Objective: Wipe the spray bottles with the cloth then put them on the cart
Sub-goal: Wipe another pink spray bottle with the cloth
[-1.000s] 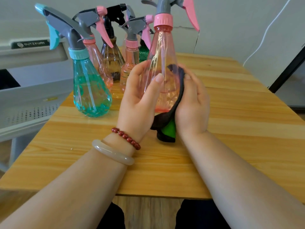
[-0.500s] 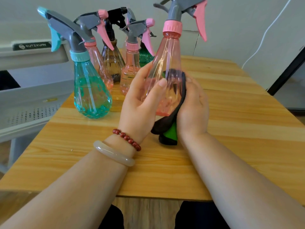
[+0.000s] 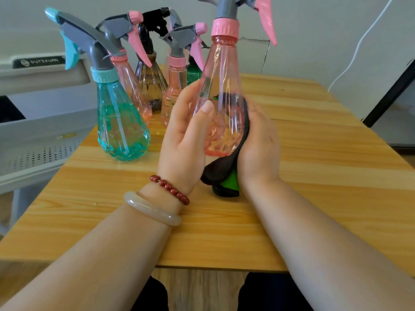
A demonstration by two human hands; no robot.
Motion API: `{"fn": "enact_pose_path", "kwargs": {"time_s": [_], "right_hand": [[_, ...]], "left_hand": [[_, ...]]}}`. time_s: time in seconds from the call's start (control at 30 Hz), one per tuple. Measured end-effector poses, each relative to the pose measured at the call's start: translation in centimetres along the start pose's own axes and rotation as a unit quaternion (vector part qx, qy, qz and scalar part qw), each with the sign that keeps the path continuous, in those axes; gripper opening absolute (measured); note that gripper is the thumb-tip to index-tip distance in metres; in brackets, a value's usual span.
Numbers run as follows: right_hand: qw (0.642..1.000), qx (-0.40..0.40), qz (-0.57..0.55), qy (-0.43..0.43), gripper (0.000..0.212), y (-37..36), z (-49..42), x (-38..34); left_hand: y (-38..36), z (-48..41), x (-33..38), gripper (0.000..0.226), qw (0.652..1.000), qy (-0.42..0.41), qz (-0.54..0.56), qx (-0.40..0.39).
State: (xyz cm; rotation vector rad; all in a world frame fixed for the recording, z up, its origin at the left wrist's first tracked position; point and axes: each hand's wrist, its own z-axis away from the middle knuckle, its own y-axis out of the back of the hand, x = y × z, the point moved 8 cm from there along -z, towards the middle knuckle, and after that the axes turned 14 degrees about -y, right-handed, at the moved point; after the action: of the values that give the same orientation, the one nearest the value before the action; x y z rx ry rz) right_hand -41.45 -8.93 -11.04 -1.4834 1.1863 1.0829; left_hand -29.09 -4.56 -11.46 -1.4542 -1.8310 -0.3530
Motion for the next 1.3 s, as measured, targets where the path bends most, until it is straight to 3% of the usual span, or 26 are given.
{"fn": "enact_pose_path", "kwargs": {"time_s": [0.07, 0.23, 0.3, 0.4, 0.53, 0.7, 0.8, 0.9, 0.97, 1.03, 1.1, 1.17, 1.3], "right_hand": [[1.000, 0.009, 0.005, 0.022, 0.034, -0.1, 0.3, -0.4], [0.983, 0.051, 0.091, 0.151, 0.037, 0.1, 1.6, -2.3], [0.967, 0.066, 0.123, 0.212, 0.036, 0.0, 2.0, -2.9], [0.955, 0.072, 0.138, 0.251, 0.037, -0.1, 2.0, -3.0], [0.961, 0.055, 0.143, 0.229, 0.038, -0.3, 1.7, -2.5], [0.998, 0.038, 0.015, 0.043, 0.030, 0.1, 0.3, -0.8], [1.000, 0.018, -0.004, 0.016, 0.028, 0.1, 0.2, -0.2], [0.989, 0.016, 0.072, 0.128, 0.032, -0.7, 1.3, -1.8], [0.960, 0.020, 0.146, 0.238, 0.035, -1.1, 2.0, -2.5], [0.948, 0.022, 0.172, 0.266, 0.036, -1.3, 2.0, -2.5], [0.971, 0.017, 0.127, 0.202, 0.036, -0.8, 1.4, -2.2], [0.996, -0.005, 0.040, 0.082, 0.032, -0.7, 1.1, -1.6], [0.999, -0.030, -0.031, -0.033, 0.035, -0.4, -0.1, -0.1]], "left_hand": [[0.0, 0.0, -0.2, 0.058, 0.999, 0.019, -0.029, -0.006], [0.3, 0.6, 0.0, 0.019, 0.992, 0.004, -0.128, -0.001], [0.2, 0.6, 0.1, 0.021, 0.991, -0.004, -0.131, -0.005], [-0.8, 0.3, 0.4, 0.043, 0.993, -0.019, -0.103, -0.045], [-1.0, 0.6, 0.5, 0.053, 0.996, -0.019, -0.072, -0.051], [-0.2, 0.5, 0.3, 0.051, 0.997, -0.004, -0.070, -0.012], [0.1, 0.6, 0.2, 0.052, 0.998, 0.011, -0.061, 0.012], [0.3, 0.6, 0.5, 0.039, 0.997, 0.002, -0.068, 0.026], [0.4, 0.7, 0.7, 0.040, 0.998, -0.004, -0.062, 0.033], [0.4, 0.6, 0.8, 0.041, 0.998, -0.011, -0.059, 0.033], [0.4, 0.5, 0.9, 0.039, 0.997, -0.030, -0.062, 0.025], [0.1, 0.5, 1.2, 0.042, 0.997, -0.044, -0.062, 0.011], [0.1, 0.5, 0.8, 0.034, 0.999, -0.022, -0.045, 0.012]]}}
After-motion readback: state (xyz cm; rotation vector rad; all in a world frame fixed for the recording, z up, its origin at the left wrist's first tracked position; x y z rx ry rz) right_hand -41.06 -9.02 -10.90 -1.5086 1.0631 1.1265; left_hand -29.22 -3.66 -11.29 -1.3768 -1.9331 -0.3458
